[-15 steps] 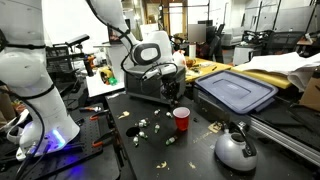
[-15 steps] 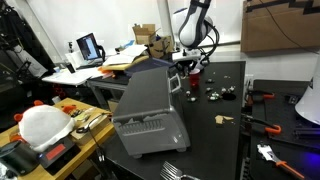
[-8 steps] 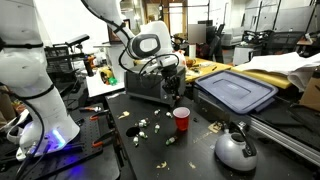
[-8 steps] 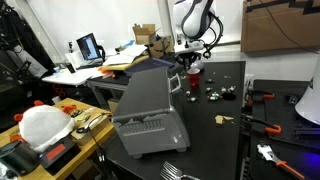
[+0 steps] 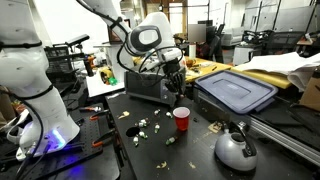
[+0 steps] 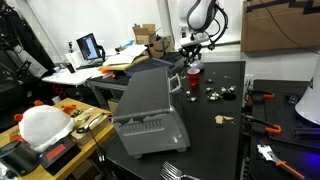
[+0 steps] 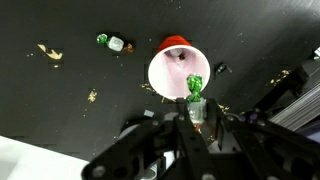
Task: Put one piece of candy in the red cup.
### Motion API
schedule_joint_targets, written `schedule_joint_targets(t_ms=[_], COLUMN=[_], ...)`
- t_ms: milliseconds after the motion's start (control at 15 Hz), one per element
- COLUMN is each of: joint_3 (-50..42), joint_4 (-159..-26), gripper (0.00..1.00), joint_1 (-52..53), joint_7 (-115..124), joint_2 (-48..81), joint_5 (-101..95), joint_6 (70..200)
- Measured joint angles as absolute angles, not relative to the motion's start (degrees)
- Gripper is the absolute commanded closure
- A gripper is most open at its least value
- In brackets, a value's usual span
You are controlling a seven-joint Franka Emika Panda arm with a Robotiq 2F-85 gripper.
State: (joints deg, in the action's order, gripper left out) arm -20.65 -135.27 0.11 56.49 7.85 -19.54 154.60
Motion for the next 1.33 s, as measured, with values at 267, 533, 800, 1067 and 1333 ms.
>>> schedule_joint_targets(t_ms=[267, 533, 800, 1067, 1333], joint_3=[-19.68, -18.73, -18.03, -17.4, -16.79], joint_4=[-135.24, -135.23, -135.27, -135.31, -135.35], gripper=[0.94, 0.94, 0.94, 0.51, 0.28], joint_1=[-1.5, -2.64, -3.42, -3.85, -4.01], joint_7=[55.41, 54.06, 51.29, 49.64, 49.26], joint_2=[7.27, 7.2, 7.22, 7.28, 7.29], joint_5=[-21.27, -21.82, -21.75, -21.59, -21.45], joint_6=[154.36, 154.05, 153.57, 152.36, 151.44])
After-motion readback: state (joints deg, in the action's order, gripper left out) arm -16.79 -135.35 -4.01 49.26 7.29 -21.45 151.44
